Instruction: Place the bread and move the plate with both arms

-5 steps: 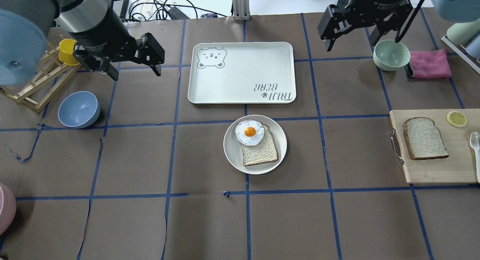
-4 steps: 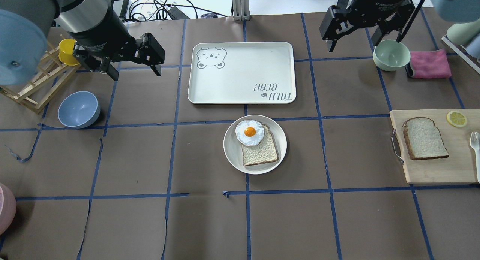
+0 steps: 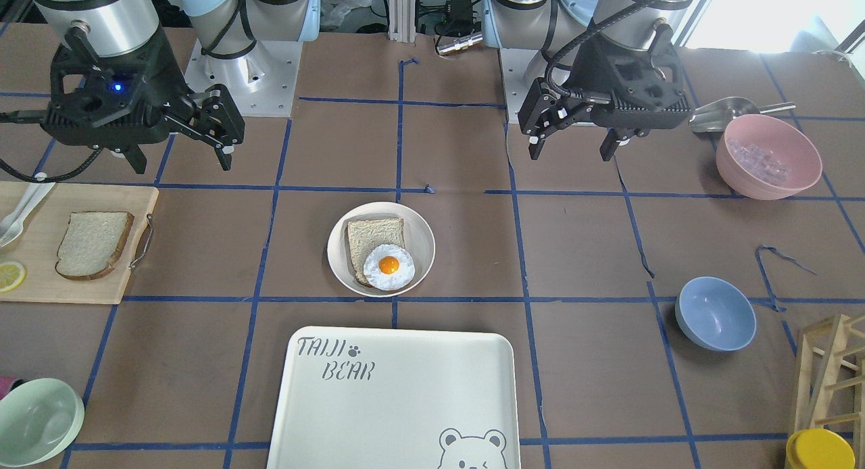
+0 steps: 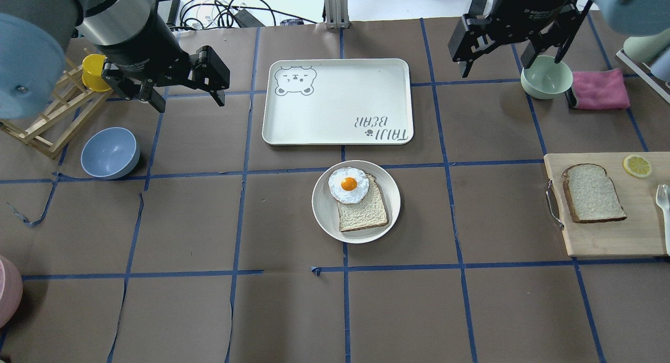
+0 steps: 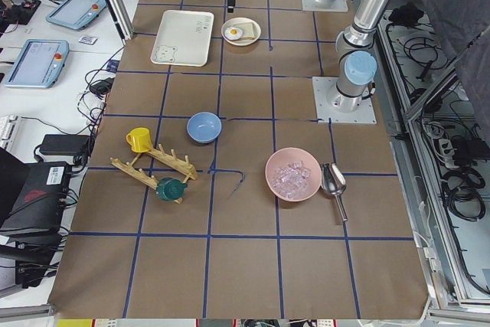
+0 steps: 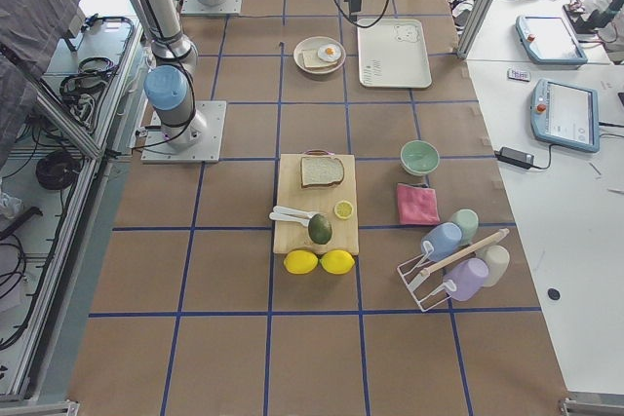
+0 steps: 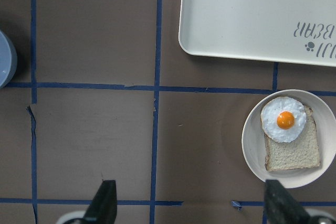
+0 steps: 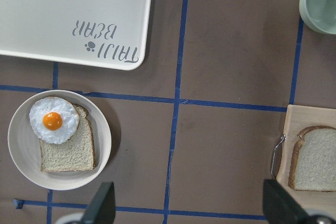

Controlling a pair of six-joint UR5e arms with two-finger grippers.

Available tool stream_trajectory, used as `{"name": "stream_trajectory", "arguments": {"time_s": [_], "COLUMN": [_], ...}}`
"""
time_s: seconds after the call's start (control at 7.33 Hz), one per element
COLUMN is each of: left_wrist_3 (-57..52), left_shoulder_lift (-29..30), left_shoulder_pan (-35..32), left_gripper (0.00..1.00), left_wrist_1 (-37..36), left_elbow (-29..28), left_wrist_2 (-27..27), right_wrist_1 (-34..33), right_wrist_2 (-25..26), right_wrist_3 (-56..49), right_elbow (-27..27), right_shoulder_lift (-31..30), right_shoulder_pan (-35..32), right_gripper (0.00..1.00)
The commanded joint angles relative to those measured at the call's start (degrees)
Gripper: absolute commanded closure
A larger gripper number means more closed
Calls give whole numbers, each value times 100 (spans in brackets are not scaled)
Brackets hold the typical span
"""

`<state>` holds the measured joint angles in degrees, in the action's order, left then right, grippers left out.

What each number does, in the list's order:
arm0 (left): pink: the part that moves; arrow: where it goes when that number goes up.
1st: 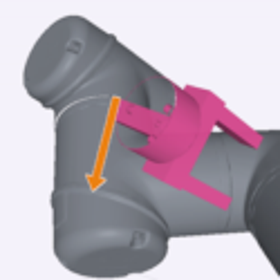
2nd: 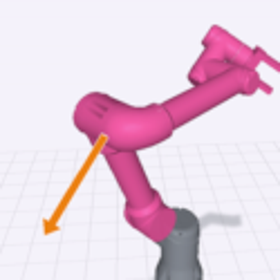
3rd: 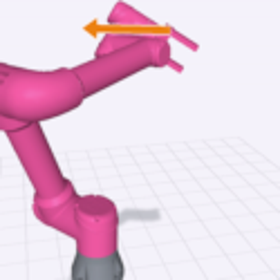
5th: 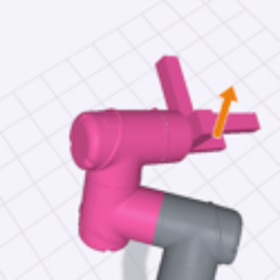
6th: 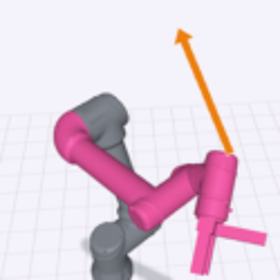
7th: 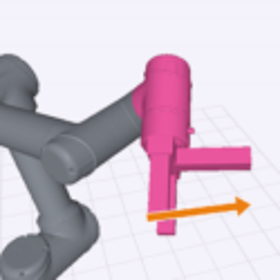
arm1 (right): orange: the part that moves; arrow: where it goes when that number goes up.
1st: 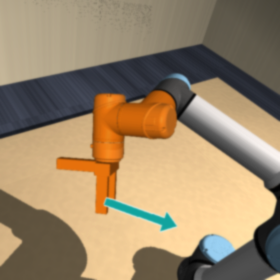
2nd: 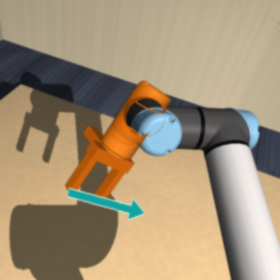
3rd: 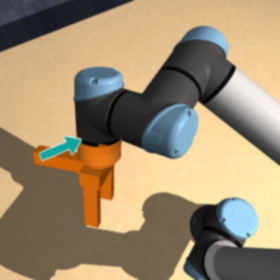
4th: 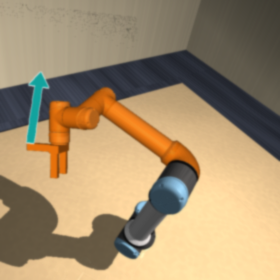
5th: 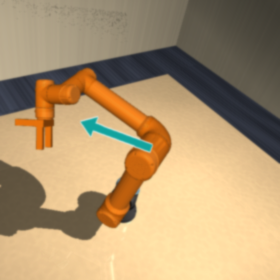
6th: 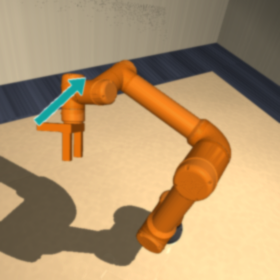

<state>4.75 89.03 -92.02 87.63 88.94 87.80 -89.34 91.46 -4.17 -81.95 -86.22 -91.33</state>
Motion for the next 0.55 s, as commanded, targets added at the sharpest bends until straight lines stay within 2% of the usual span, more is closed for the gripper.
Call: {"name": "stream_trajectory", "arguments": {"time_s": [0.0,0.41], "left_wrist_3": [0,0], "left_shoulder_lift": [0,-9], "left_shoulder_pan": [0,0], "left_gripper": [0,0], "left_wrist_1": [0,0], "left_elbow": [0,0], "left_wrist_2": [0,0], "right_wrist_1": [22,13], "right_wrist_2": [21,47], "right_wrist_3": [3,4], "right_elbow": [4,-5], "right_shoulder_lift": [0,17], "right_shoulder_pan": [-7,1], "right_gripper": [0,0]}}
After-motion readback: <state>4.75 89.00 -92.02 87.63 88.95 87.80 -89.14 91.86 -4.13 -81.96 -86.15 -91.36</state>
